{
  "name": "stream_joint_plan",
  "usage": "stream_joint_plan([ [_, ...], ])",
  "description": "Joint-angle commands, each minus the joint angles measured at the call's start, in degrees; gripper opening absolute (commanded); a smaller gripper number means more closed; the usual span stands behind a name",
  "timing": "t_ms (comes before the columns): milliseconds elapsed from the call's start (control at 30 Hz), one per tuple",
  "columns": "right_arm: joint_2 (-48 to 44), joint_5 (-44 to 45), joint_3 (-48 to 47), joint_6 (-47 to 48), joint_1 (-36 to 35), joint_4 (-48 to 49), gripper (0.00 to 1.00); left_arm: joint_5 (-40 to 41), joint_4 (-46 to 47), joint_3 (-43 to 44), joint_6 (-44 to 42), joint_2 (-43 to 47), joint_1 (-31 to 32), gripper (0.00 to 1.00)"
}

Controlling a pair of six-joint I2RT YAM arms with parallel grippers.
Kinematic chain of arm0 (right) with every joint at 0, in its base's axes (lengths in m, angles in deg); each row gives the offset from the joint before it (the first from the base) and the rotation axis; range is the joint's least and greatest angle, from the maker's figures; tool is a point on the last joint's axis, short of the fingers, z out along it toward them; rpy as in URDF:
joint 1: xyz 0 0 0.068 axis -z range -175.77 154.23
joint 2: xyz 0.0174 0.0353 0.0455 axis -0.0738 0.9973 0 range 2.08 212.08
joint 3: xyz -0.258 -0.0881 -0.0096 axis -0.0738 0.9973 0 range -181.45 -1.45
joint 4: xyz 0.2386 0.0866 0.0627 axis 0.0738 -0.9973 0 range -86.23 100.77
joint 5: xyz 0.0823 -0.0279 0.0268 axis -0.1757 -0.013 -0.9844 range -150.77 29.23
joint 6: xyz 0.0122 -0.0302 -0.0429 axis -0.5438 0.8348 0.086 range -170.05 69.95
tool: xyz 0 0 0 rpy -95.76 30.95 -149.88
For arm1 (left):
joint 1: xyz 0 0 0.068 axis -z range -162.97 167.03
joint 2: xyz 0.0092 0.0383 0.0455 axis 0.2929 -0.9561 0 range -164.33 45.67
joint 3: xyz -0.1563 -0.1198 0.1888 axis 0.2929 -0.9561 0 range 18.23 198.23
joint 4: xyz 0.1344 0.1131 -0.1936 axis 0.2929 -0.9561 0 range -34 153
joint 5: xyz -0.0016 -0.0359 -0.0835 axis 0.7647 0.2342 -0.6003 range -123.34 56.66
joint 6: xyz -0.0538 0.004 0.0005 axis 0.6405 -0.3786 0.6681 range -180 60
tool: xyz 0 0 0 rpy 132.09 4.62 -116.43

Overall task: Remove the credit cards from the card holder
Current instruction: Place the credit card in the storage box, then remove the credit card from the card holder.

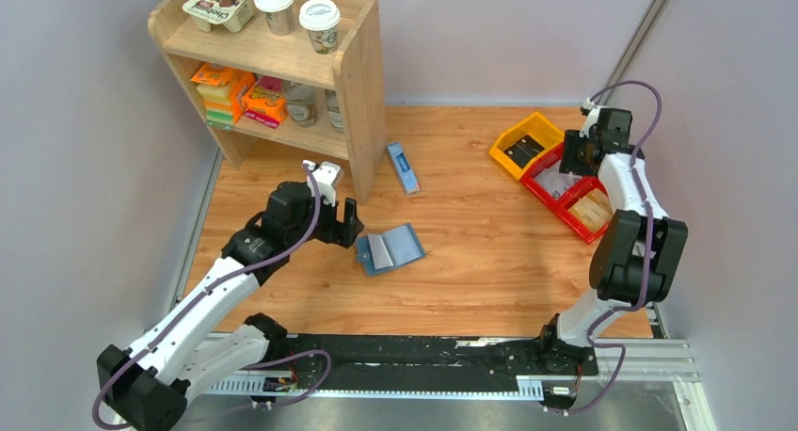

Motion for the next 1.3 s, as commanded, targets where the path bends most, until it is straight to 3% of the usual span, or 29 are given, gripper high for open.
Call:
stream_joint_plan([
  [0, -6.91, 4.18, -0.55, -5.69, -4.6, 2.9, 0.54, -4.48, 1.24, 3.04, 3.21, -1.9, -0.07, 0.88],
  [233, -14.38, 0.05, 10.86, -19.48, -20.59, 10.01, 0.62, -11.24, 2.38, 4.62, 11.13, -9.53, -0.15, 0.82],
  [400, -17.2, -3.47, 21.67, -30.82, -34.47, 19.76, 0.64, -14.16, 2.56, 5.06, 15.88, -17.0, -0.07, 0.7],
  [633, -13.96, -0.58, 26.43, -35.06, -51.44, 26.1, 0.63, -14.08, 1.95, 4.36, 18.95, -23.43, -0.07, 0.61],
  [800, -9.57, 3.81, 25.56, -35.59, -57.6, 26.89, 0.63, -8.45, 0.89, 3.04, 19.48, -26.86, -0.07, 0.6],
  [1067, -2.89, 3.82, 22.57, -35.5, -61.04, 27.52, 0.63, -5.28, 2.12, 0.32, 20.19, -31.78, 0.02, 0.57],
  [1133, -2.09, 4.43, 21.61, -35.41, -61.39, 26.38, 0.62, -5.98, 2.64, -0.12, 20.63, -32.84, 0.02, 0.54],
  [1267, -1.21, 3.91, 20.9, -35.32, -61.65, 25.23, 0.61, -7.03, 4.31, -1.0, 21.15, -34.51, -0.07, 0.4],
])
